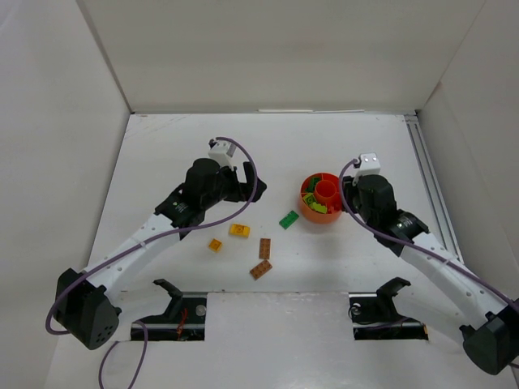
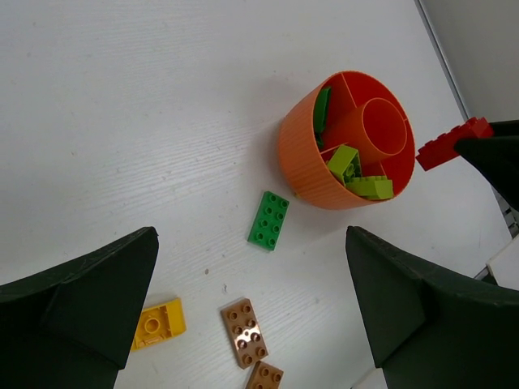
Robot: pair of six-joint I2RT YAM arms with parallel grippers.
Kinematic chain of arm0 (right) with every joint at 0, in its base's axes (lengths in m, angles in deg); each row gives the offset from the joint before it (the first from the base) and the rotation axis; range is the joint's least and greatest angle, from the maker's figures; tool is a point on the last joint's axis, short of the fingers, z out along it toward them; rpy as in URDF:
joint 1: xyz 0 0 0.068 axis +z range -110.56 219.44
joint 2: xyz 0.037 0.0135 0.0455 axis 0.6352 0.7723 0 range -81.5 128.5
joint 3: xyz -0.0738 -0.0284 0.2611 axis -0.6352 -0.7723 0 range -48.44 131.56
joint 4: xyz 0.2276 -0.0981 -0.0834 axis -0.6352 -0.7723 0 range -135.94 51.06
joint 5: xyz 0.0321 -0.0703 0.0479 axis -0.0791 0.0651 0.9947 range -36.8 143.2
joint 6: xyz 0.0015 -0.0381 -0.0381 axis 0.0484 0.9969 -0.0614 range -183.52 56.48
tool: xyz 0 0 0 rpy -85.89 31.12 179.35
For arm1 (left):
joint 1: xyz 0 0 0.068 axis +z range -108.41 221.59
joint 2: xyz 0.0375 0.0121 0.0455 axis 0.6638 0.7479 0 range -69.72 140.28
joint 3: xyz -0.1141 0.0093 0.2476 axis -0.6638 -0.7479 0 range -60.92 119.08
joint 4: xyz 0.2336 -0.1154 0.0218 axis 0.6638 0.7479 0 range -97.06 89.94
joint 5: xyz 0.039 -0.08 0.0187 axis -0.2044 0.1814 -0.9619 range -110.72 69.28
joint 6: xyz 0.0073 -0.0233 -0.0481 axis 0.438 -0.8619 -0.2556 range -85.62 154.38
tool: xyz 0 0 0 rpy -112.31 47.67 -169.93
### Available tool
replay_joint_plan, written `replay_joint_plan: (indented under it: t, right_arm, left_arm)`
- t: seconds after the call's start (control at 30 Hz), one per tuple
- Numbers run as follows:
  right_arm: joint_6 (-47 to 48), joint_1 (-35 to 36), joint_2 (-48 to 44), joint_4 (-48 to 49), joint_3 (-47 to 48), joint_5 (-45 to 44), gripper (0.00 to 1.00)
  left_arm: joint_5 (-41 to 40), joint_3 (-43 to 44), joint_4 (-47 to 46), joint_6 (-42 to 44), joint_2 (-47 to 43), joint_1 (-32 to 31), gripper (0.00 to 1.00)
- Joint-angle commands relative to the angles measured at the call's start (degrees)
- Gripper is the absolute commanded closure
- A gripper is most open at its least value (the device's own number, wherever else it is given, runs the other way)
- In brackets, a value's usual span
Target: Sort the legos into containers by color
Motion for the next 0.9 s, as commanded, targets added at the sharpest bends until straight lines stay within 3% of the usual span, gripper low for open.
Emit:
replay_joint_plan:
  t: [0.0,0.3,0.43,0.7,0.87]
  right_arm:
    - [-0.63,0.63,0.64,3.45,-0.65,0.34,0.82]
    - [-0.63,0.63,3.88,7.66,-1.26,1.56,0.82]
    - [-0.63,0.63,4.42,7.67,-0.65,2.80,0.78]
    - [-0.63,0.63,2.31,7.67,-1.17,3.33,0.50]
    - [-0.63,0.63,1.69,7.05,-1.17,3.33,0.42]
  left_arm:
    - [-0.79,-0.12,0.10,-1.19,-2.31,0.00,0.00]
    - [-1.32,-0.12,1.25,-1.72,-2.84,0.00,0.00]
    - [-1.93,-0.12,1.77,-1.72,-3.89,0.00,0.00]
    - [-1.93,-0.65,2.82,-1.72,-4.94,0.00,0.00]
    - [-1.41,-1.18,3.35,-2.33,-4.95,0.00,0.00]
